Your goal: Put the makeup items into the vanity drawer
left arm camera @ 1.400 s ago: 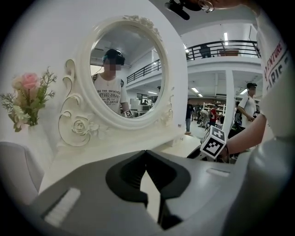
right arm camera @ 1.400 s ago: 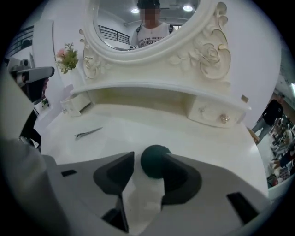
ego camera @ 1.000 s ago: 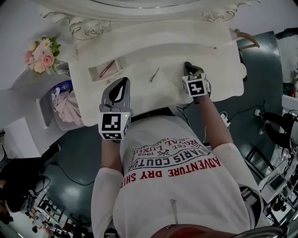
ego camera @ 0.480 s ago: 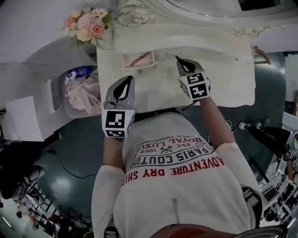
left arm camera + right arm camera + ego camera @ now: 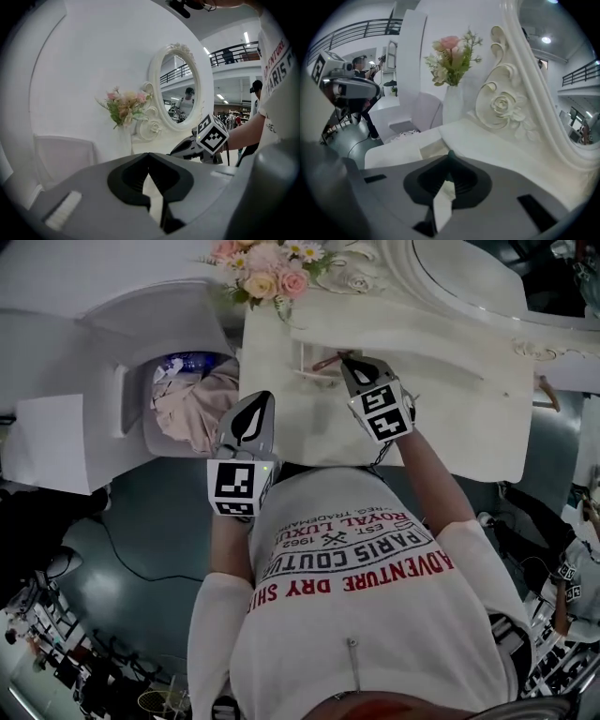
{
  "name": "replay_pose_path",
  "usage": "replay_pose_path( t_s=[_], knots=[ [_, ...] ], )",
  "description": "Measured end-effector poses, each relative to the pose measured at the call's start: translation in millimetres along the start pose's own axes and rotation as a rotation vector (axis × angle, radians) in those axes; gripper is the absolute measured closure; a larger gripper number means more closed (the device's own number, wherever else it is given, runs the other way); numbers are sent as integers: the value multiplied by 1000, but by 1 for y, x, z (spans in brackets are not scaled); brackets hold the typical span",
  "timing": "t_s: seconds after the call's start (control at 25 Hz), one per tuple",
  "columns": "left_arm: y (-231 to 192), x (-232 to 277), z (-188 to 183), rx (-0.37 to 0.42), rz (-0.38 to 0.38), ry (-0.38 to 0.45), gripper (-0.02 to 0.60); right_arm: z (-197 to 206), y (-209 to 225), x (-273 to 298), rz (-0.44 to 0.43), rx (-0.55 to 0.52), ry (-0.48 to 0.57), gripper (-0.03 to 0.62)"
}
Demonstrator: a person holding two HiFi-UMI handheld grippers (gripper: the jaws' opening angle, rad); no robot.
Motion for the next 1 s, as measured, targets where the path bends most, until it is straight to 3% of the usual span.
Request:
replay_pose_path(
  t_s=[0.16,0.44,0.52,0.76,1.0],
  knots=[
    [-15,-10,3,-16,-28,7,571,-9,-13,18,-25,-56,-15,569],
    [-31,-17,9,-47,-55,9,571,-11,-32,31,-115,27,-60,560],
    [-34,-15,8,-48,-50,10,571,-12,-32,29,-122,59,-59,431],
    [-29,5,0,-22,17,17,571,0,-8,13,-48,151,-59,408],
    [-13,42,-12,18,144,5,571,44,27,-17,96,251,-127,408]
  ],
)
Point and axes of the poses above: the fingertips, and each gripper's own axes: x forward along the fingers, y to its right, z out of its underside, the point moved 4 cm from there along -x, backward along the fingers, and after that the axes turned 14 degrees about z, right-handed, at the moved point
